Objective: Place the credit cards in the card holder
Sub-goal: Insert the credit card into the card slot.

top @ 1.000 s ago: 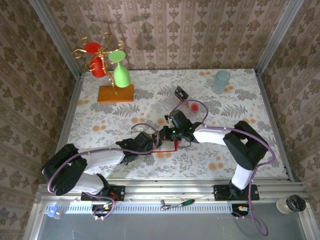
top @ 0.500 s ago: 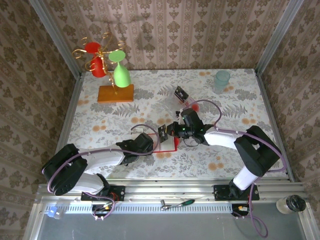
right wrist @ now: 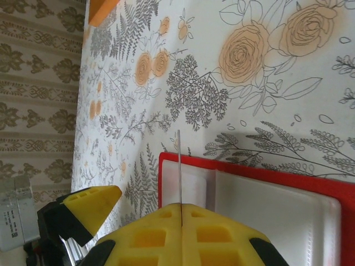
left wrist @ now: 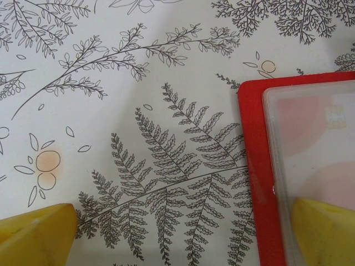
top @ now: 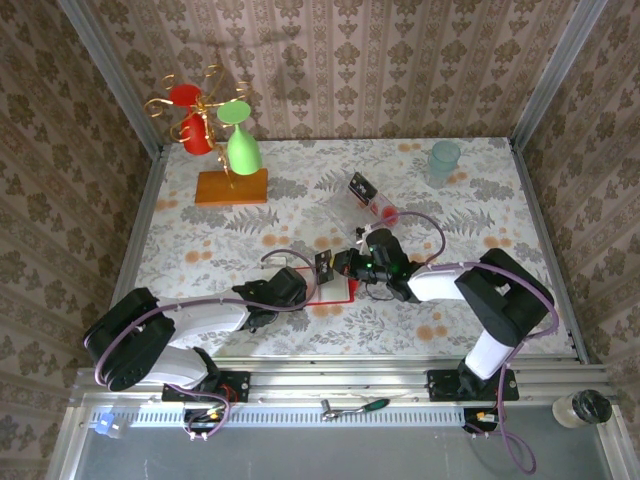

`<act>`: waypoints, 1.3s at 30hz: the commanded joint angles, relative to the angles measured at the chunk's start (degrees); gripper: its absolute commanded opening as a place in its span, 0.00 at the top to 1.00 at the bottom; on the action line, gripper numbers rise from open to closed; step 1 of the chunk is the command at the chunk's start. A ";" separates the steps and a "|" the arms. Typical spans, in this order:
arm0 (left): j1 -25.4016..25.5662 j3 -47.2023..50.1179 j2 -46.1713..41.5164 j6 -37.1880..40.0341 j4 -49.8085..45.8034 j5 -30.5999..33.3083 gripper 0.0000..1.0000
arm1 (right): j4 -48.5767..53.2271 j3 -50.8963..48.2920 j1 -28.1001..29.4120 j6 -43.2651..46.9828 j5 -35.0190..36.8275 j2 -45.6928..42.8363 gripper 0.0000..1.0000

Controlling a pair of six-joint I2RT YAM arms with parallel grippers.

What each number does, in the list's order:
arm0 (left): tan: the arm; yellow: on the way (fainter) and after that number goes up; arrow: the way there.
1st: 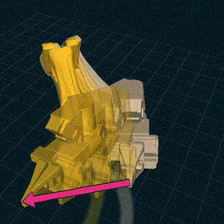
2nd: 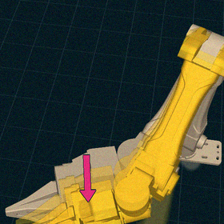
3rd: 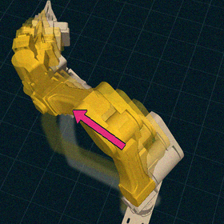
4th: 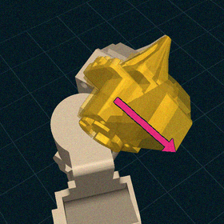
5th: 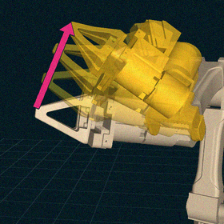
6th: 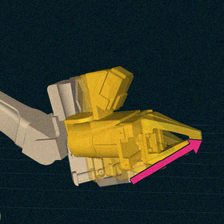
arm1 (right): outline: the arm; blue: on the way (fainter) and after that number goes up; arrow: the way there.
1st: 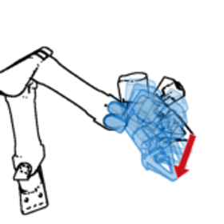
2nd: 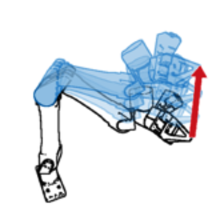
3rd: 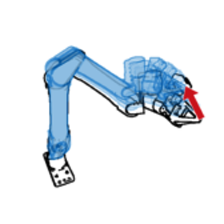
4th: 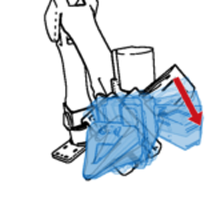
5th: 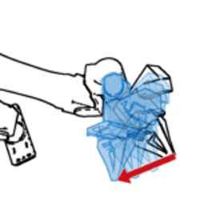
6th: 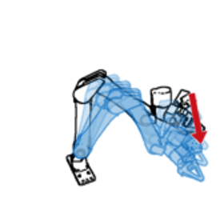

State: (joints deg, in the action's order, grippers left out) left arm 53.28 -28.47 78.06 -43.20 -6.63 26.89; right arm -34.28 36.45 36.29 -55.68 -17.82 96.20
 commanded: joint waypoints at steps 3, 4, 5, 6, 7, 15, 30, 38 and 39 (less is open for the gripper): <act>0.34 1.12 0.17 -0.66 -2.27 1.27 0.00 | -5.19 -1.27 0.74 -1.03 2.40 2.01 1.00; 0.39 1.03 0.14 -0.58 -2.29 1.31 0.00 | -5.46 -1.44 0.77 -1.04 2.53 2.22 1.00; 0.35 1.05 0.14 -0.60 -2.32 1.32 0.00 | -5.79 -1.68 0.86 -1.05 2.60 2.45 1.00; 0.36 1.00 0.12 -0.66 -2.23 1.34 0.00 | -6.37 -1.96 0.88 -1.18 2.77 2.65 1.00; 0.37 1.05 0.09 -0.59 -2.20 1.32 0.00 | -6.77 -2.27 0.97 -1.26 3.01 2.88 1.00; 0.38 1.12 -0.22 -0.49 -2.33 1.32 0.00 | -9.28 -4.28 1.01 -1.19 4.19 3.71 1.00; 0.43 1.04 -0.19 -0.65 -2.29 1.38 0.00 | -17.23 -6.73 1.06 -4.38 2.20 6.96 1.00; 0.44 1.02 -0.10 -0.66 -2.24 1.41 0.00 | -20.23 -8.03 1.06 -5.75 1.58 6.86 1.00; 0.50 1.10 -0.10 -0.59 -2.16 1.41 0.00 | -20.58 -8.09 1.06 -5.86 1.56 6.94 1.00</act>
State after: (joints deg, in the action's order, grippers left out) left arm 53.28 -28.47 78.04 -43.38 -6.79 27.29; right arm -51.70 29.34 37.01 -60.69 -15.68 102.39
